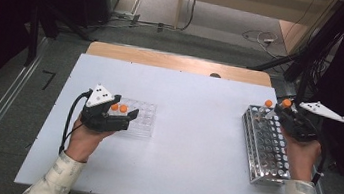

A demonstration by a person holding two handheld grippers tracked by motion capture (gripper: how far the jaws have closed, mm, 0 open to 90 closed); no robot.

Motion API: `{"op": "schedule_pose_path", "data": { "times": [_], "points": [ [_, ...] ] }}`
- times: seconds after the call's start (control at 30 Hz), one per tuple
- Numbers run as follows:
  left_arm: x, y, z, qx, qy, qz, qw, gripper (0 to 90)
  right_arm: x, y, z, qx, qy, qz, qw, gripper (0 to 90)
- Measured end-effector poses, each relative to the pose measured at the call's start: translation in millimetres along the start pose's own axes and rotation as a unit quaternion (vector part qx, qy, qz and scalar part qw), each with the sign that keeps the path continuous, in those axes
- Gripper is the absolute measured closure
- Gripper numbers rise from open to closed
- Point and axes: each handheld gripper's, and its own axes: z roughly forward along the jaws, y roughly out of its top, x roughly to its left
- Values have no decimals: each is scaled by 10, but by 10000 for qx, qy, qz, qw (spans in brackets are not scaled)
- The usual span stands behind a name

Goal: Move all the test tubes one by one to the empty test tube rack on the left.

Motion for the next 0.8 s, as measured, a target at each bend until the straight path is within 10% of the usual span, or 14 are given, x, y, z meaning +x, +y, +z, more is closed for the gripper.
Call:
{"op": "schedule_pose_path", "data": {
  "times": [0.8],
  "points": [
    [-114,-45,95,66,-83,111,9999,167,1032,-106,-7,-59,1325,-714,9886,724]
  ]
}}
